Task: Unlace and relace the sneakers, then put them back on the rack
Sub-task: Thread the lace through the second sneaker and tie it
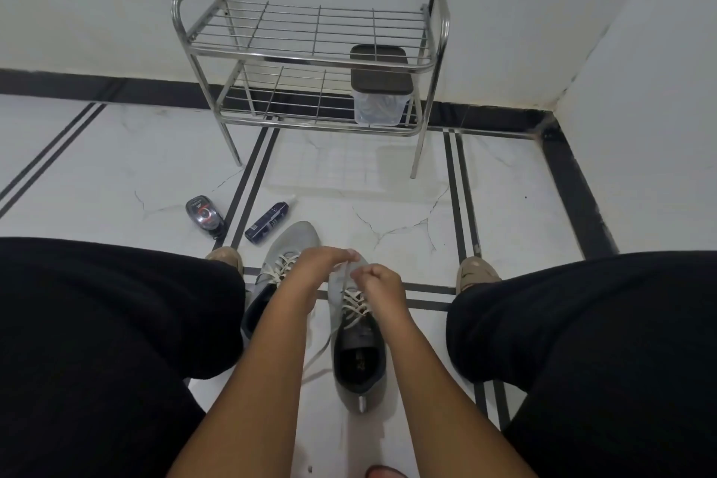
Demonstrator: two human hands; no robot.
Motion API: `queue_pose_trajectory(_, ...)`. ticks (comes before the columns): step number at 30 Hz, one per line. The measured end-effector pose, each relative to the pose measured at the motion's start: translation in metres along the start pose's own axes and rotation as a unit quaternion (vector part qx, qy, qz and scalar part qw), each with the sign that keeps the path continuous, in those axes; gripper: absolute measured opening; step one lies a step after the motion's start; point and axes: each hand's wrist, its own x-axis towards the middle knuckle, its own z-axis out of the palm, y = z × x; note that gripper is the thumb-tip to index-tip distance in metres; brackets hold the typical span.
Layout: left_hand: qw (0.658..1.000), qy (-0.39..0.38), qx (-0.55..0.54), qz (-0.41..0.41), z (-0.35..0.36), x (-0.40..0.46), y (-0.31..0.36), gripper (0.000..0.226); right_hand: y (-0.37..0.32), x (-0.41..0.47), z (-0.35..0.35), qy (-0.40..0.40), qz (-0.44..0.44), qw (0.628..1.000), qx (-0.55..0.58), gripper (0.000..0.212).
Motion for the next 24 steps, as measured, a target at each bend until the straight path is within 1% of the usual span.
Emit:
queue_pose_trajectory(2, 0.999, 0.002, -0.031, 0.015, 0.003, -0.003, 0.000, 0.014, -0.013, -0.002, -0.002, -0.039, 0.000, 0.998, 0.055, 0.022)
queue_pose_trajectory(5, 0.999, 0.012, -0.031, 0.018, 0.003, -0.002, 0.002, 0.013, -0.019, -0.005, -0.003, -0.087, -0.006, 0.994, 0.066, 0.020)
queue_pose_trajectory(8, 0.999, 0.020, -0.009, 0.038, 0.003, 0.000, 0.006, 0.017, -0.016, -0.008, -0.002, -0.137, 0.005, 0.987, 0.089, 0.016)
queue_pose_trajectory(10, 0.998, 0.033, -0.031, 0.053, 0.004, -0.002, 0.007, 0.020, -0.014, -0.007, -0.002, -0.168, 0.019, 0.977, 0.128, 0.009)
queue_pose_trajectory(12, 0.995, 0.057, -0.056, 0.064, 0.004, -0.001, 0.006, 0.021, -0.015, -0.007, -0.006, -0.182, 0.023, 0.974, 0.132, 0.002)
queue_pose_trajectory(14, 0.992, 0.073, -0.072, 0.070, 0.004, 0.001, 0.004, 0.024, -0.017, -0.006, -0.012, -0.209, 0.021, 0.969, 0.134, 0.003)
queue_pose_trajectory(17, 0.992, 0.081, -0.068, 0.063, 0.005, 0.003, 0.002, 0.030, -0.023, -0.008, -0.014, -0.259, 0.029, 0.953, 0.153, 0.006)
queue_pose_trajectory(18, 0.993, 0.080, -0.067, 0.059, 0.006, 0.002, 0.002, 0.031, -0.024, -0.009, -0.013, -0.259, 0.031, 0.953, 0.155, 0.006)
queue_pose_trajectory(20, 0.993, 0.089, -0.065, 0.049, 0.007, 0.000, 0.001, 0.032, -0.023, -0.010, -0.010, -0.235, 0.033, 0.956, 0.174, 0.003)
queue_pose_trajectory(21, 0.991, 0.105, -0.064, 0.046, 0.006, 0.002, 0.000, 0.032, -0.022, -0.009, -0.010, -0.214, 0.035, 0.959, 0.185, 0.003)
queue_pose_trajectory(24, 0.983, 0.171, -0.062, 0.040, 0.005, 0.005, -0.002, 0.032, -0.018, -0.002, -0.016, -0.125, 0.052, 0.972, 0.192, 0.013)
